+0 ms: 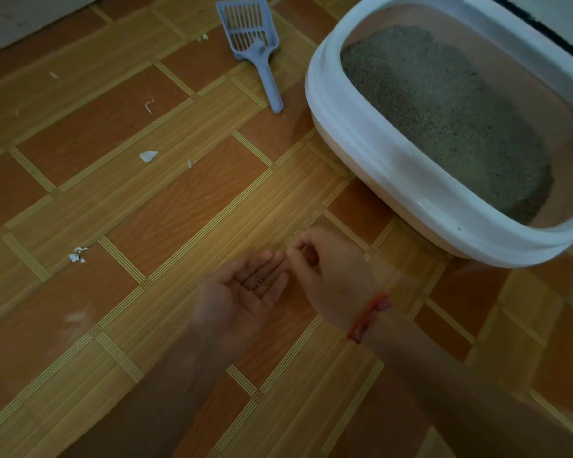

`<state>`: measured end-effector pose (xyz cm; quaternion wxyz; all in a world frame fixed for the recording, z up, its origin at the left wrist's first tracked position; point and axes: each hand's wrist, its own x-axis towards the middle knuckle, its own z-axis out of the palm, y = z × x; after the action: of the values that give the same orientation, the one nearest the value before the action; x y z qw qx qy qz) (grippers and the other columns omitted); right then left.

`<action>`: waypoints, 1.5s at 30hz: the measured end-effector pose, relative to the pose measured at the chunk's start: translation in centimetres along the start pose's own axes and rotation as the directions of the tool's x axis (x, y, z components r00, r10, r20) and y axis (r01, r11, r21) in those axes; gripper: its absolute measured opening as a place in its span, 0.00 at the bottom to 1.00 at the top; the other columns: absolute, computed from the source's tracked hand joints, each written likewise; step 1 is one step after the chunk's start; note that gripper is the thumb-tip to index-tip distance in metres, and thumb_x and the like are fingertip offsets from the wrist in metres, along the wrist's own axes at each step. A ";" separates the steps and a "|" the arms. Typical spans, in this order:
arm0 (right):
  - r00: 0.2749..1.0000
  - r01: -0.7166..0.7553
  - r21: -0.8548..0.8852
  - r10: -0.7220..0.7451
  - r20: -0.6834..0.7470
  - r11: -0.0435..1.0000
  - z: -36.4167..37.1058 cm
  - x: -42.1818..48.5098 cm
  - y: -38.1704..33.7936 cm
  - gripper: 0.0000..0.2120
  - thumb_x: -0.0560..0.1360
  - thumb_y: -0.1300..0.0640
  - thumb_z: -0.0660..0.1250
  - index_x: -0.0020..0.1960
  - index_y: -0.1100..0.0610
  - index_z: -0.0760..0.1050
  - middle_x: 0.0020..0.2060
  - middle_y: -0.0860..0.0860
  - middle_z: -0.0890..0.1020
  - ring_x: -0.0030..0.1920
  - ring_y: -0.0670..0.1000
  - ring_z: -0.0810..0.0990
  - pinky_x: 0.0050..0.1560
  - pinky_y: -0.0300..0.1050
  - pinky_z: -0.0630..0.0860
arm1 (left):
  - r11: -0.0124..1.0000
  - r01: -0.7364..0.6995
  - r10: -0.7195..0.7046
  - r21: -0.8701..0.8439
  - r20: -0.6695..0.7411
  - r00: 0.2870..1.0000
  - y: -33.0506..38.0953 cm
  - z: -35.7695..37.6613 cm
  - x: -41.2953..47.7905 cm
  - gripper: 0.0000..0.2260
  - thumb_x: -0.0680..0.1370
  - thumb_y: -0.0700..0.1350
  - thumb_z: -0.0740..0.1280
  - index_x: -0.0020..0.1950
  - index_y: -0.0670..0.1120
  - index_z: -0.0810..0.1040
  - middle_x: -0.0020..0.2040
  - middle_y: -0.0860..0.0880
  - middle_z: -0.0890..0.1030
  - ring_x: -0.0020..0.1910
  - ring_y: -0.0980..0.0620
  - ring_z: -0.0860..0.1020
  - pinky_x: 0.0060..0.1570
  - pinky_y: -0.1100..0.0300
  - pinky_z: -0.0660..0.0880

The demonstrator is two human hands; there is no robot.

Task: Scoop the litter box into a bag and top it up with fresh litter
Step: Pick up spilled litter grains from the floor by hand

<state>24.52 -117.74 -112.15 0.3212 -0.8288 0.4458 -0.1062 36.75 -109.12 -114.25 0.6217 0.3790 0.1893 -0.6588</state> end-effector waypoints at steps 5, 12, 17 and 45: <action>0.995 0.026 0.037 -0.029 0.094 0.999 1.2 -0.8 0.3 0.03 0.77 0.53 0.62 0.46 0.45 0.73 0.39 0.39 0.74 0.41 0.40 0.73 0.43 0.40 0.74 | 0.997 0.005 -0.010 0.081 0.060 0.998 -0.4 0.0 0.1 0.16 0.79 0.44 0.59 0.53 0.34 0.80 0.48 0.39 0.83 0.48 0.44 0.83 0.51 0.54 0.80; 0.994 -0.108 0.007 0.108 -0.022 0.994 -1.6 -0.6 2.7 0.04 0.78 0.55 0.64 0.46 0.47 0.75 0.35 0.41 0.76 0.34 0.40 0.74 0.35 0.35 0.69 | 1.000 0.001 -0.001 -0.006 -0.012 1.000 0.1 0.1 0.1 0.14 0.81 0.42 0.59 0.49 0.34 0.80 0.50 0.38 0.84 0.52 0.41 0.84 0.49 0.51 0.82; 0.971 -0.200 -0.136 0.215 0.108 0.970 -2.5 -2.1 5.6 0.03 0.78 0.54 0.65 0.49 0.47 0.76 0.39 0.40 0.76 0.37 0.38 0.74 0.36 0.29 0.69 | 0.999 -0.018 0.016 -0.034 -0.054 0.998 0.3 -0.3 0.0 0.14 0.80 0.42 0.60 0.47 0.35 0.81 0.48 0.39 0.84 0.50 0.42 0.84 0.50 0.50 0.82; 0.989 -0.008 -0.243 0.044 0.144 0.970 -0.4 -3.0 5.7 0.07 0.80 0.51 0.59 0.50 0.51 0.76 0.45 0.45 0.77 0.41 0.47 0.77 0.37 0.42 0.76 | 0.999 -0.029 0.030 0.022 -0.070 0.997 -0.3 0.0 -0.4 0.13 0.80 0.41 0.60 0.47 0.35 0.81 0.48 0.38 0.84 0.52 0.41 0.84 0.51 0.48 0.81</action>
<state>18.79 -117.74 -115.06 0.2515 -0.8614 0.4409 0.0152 36.40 -108.80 -114.04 0.6204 0.4113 0.1987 -0.6376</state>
